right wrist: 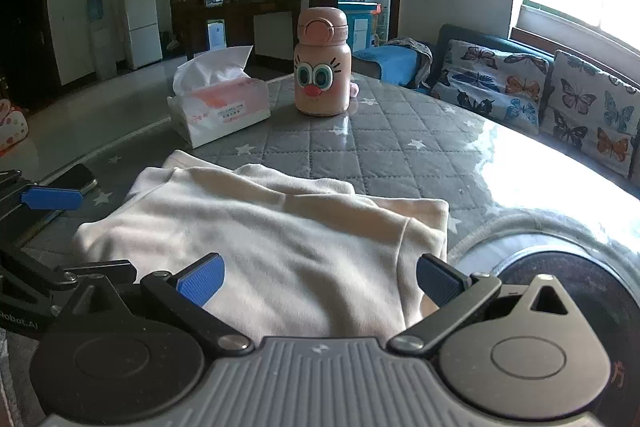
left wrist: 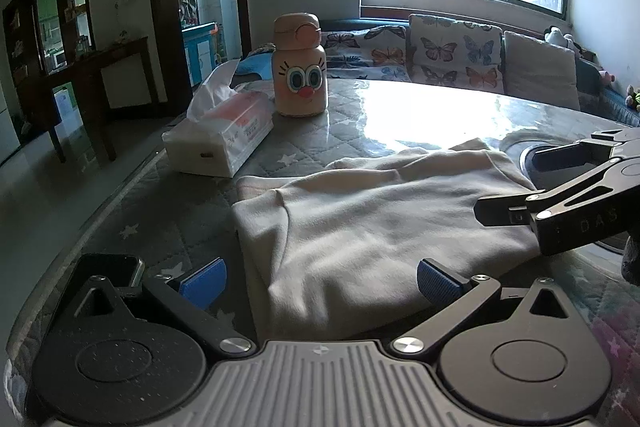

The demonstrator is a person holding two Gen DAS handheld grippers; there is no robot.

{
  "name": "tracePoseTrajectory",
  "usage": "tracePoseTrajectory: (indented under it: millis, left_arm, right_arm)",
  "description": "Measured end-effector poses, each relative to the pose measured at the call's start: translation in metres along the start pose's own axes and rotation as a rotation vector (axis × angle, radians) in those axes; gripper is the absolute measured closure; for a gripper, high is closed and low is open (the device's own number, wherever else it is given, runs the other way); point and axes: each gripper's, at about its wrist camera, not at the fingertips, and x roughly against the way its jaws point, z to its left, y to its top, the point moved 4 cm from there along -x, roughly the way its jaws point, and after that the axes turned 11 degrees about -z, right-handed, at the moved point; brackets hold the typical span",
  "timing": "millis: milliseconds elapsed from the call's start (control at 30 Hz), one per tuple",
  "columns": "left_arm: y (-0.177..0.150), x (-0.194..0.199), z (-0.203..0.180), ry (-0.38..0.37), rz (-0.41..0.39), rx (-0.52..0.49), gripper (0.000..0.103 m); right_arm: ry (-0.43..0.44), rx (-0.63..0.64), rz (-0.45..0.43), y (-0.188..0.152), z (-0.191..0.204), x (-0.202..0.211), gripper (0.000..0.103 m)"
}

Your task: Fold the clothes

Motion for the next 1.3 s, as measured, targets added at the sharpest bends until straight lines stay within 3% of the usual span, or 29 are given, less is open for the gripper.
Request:
tracePoseTrajectory:
  millis: [500, 1300]
  left_arm:
    - [-0.013, 0.019, -0.013, 0.017, 0.003, -0.006, 0.0]
    - [-0.03, 0.035, -0.019, 0.085, 0.027, -0.006, 0.0]
  right_arm:
    - [0.005, -0.023, -0.001, -0.02, 0.008, 0.032, 0.0]
    - [0.022, -0.066, 0.059, -0.048, 0.022, 0.044, 0.0]
